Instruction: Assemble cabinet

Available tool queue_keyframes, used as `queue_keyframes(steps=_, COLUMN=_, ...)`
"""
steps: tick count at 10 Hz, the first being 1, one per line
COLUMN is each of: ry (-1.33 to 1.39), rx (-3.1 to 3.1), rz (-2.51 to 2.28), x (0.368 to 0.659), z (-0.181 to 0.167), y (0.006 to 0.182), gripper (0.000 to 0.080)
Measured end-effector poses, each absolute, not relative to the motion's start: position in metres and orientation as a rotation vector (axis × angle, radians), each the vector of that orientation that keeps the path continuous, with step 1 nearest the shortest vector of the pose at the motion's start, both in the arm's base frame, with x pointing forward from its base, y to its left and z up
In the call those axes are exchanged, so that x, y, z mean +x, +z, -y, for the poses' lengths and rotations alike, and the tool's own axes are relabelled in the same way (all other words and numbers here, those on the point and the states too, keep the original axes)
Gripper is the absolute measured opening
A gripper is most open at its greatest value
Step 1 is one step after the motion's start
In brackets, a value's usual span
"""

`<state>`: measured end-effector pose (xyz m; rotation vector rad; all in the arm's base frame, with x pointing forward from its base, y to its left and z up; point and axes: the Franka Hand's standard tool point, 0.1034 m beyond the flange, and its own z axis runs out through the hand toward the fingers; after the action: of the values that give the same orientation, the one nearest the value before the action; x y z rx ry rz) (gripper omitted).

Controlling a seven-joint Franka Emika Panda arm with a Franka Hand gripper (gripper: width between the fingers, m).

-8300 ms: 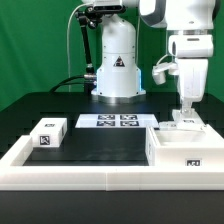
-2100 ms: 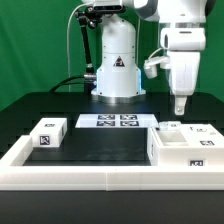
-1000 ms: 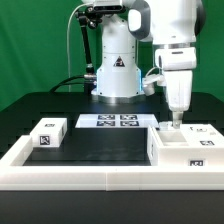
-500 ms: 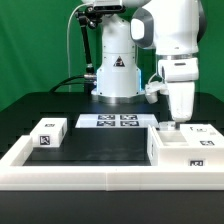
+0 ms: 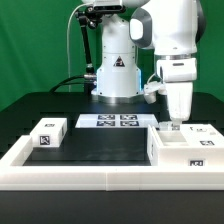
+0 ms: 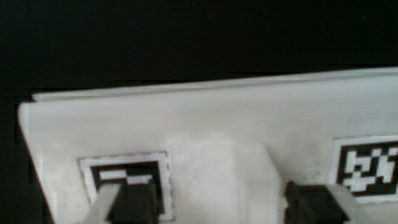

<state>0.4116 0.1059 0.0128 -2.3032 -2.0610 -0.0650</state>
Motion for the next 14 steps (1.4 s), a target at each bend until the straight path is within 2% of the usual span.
queue_keyframes(steps=1, ry=-0.063, rx=-2.305, rz=2.058, x=0.411, z=-0.105, y=0.012, gripper=0.0232)
queue_keyframes(steps=2, ry=-0.061, rx=-2.305, rz=2.057, x=0.411, z=-0.105, y=0.011, gripper=0.0232)
queue_keyframes(steps=3, ry=-0.061, rx=-2.306, rz=2.055, x=0.411, z=-0.104, y=0.011, gripper=0.0068)
queue_keyframes(steps=9, ry=-0.061, rx=-2.311, rz=2.054, x=0.411, z=-0.103, y=0.014, gripper=0.0068)
queue_keyframes(steps=14, ry=-0.019, rx=-2.333, rz=2.079, x=0.412, z=-0.092, y=0.044, gripper=0.007)
